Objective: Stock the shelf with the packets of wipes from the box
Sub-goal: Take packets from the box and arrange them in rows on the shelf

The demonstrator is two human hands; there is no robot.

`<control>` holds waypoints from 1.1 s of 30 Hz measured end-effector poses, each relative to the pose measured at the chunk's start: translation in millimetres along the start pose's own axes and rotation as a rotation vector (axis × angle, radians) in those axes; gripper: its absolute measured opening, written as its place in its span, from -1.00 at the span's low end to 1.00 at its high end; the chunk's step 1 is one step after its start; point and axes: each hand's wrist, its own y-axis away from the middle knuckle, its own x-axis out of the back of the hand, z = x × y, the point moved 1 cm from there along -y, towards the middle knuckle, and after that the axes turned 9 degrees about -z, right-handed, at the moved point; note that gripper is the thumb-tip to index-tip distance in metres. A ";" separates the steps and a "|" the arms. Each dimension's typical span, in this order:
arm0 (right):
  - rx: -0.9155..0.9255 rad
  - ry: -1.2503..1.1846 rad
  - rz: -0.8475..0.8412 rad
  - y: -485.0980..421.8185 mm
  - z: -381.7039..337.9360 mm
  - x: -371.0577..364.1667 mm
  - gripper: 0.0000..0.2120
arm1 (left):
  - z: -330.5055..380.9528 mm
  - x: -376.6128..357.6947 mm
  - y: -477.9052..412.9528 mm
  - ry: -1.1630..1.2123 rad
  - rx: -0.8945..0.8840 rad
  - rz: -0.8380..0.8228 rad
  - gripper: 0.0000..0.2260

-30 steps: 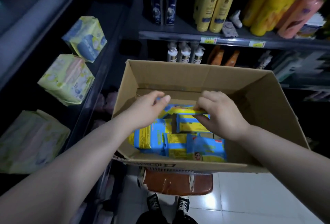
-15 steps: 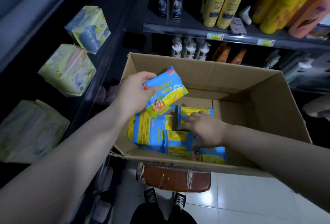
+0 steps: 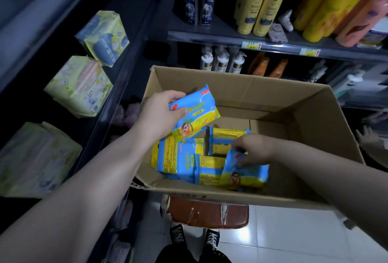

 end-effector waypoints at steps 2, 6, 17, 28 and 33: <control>0.066 -0.177 0.170 16.9 0.2 15.9 -0.73 | 0.3 -0.6 1.5 -0.007 0.004 -0.025 -0.72; 0.184 -0.482 0.491 52.7 -11.7 47.6 -0.85 | 7.6 -1.4 5.8 0.058 -0.035 -0.136 -0.77; 0.248 -0.556 0.781 105.1 -60.8 89.0 -0.67 | 51.0 28.5 55.7 0.145 -0.278 -0.282 -0.73; 0.515 -0.406 0.780 153.4 -133.1 76.6 -0.86 | 57.4 35.6 172.8 0.286 -0.246 0.116 -0.85; 0.626 -0.373 0.591 165.1 -144.9 54.2 -0.86 | 43.6 36.4 240.9 0.257 -0.135 0.335 -0.83</control>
